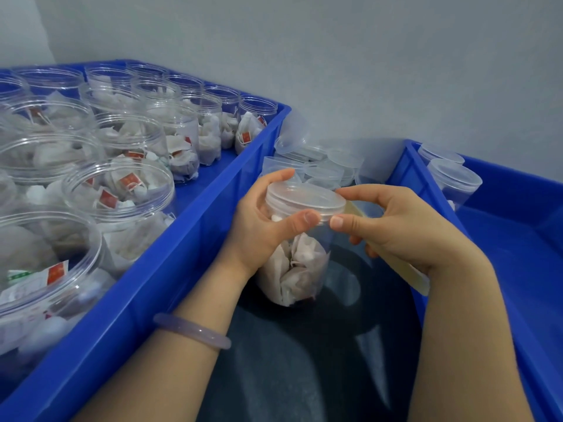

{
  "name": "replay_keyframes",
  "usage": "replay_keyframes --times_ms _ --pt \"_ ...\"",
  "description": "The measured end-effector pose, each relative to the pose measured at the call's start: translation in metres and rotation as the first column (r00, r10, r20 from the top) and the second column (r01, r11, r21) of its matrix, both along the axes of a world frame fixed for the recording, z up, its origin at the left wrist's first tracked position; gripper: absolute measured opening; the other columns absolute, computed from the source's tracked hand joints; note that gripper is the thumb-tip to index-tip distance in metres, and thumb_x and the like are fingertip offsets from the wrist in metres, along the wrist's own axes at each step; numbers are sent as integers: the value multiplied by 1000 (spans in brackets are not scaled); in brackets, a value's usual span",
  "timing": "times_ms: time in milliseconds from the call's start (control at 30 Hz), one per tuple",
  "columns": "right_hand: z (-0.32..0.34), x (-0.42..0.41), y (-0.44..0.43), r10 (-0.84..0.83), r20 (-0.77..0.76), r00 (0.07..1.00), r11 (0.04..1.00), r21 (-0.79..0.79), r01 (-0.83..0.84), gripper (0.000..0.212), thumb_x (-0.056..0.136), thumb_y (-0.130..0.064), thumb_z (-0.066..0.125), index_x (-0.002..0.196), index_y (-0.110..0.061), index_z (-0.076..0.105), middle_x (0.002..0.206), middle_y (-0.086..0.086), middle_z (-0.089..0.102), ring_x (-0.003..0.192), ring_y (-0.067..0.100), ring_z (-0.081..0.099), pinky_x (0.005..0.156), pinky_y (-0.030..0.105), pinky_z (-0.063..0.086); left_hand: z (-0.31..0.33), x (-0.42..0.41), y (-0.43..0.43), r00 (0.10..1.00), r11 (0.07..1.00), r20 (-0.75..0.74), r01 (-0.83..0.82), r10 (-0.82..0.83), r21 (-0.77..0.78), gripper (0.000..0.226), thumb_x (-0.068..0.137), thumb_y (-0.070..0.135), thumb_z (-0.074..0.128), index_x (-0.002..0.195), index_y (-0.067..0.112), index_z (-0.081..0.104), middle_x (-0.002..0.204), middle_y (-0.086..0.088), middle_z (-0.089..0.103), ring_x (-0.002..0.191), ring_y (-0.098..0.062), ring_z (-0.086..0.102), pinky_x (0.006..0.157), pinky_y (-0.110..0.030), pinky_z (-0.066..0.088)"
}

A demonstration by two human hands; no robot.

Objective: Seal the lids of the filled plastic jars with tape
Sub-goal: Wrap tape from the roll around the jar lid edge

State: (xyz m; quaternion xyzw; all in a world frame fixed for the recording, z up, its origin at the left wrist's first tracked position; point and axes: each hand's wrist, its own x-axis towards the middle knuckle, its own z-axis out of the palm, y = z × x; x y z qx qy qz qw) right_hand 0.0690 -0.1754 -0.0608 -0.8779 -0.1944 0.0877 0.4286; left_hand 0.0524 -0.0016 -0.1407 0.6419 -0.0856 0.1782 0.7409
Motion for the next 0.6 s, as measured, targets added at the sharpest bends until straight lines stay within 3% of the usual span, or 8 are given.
replay_keyframes --times_ms 100,200,300,367,433,533,600 --pt "-3 1 3 30 -50 998 998 53 -28 61 37 -63 71 94 -42 68 83 -16 70 59 3 63 52 19 49 -3 2 0 995 992 -53 77 -83 -105 107 25 64 86 117 22 51 110 -1 63 98 -8 66 77 -18 51" --pt "-5 2 5 47 -84 995 998 49 -43 56 38 -63 72 88 -39 68 80 -17 71 58 2 62 53 19 50 -4 2 0 992 987 -82 79 -91 -137 117 21 70 83 117 13 49 108 -4 63 94 -7 66 78 -19 52" --pt "-3 2 1 56 -62 996 998 -20 -58 61 37 -68 68 91 -41 65 78 -20 69 60 2 64 53 18 50 -3 1 1 996 997 -75 53 -56 -49 101 29 70 83 113 22 53 110 1 63 101 -7 65 82 -21 52" --pt "-2 2 0 31 -29 999 999 -42 -32 58 36 -69 68 87 -44 62 74 -25 67 60 -2 63 50 14 47 -2 2 0 997 999 -74 5 -1 52 96 41 62 80 126 27 50 121 9 59 114 -4 58 91 -22 48" --pt "-3 3 3 19 12 1000 999 -47 -19 53 39 -68 69 86 -46 60 71 -34 63 62 -11 61 49 12 44 -3 2 -3 996 989 -60 -60 69 137 110 46 63 73 142 23 36 129 21 49 119 5 50 89 -11 45" --pt "-3 4 10 43 22 999 998 -44 -42 57 37 -71 67 88 -47 60 77 -34 64 65 -9 62 52 14 46 -6 0 -7 991 983 -53 -118 127 143 132 32 79 74 143 21 33 134 10 50 121 -3 50 91 -15 46" --pt "-2 3 12 70 -17 997 997 -32 -71 62 39 -70 69 94 -44 63 82 -26 67 63 -1 64 53 17 50 -7 2 -8 993 990 -29 -113 116 84 125 29 82 73 132 18 44 125 4 59 115 -7 57 93 -23 49"
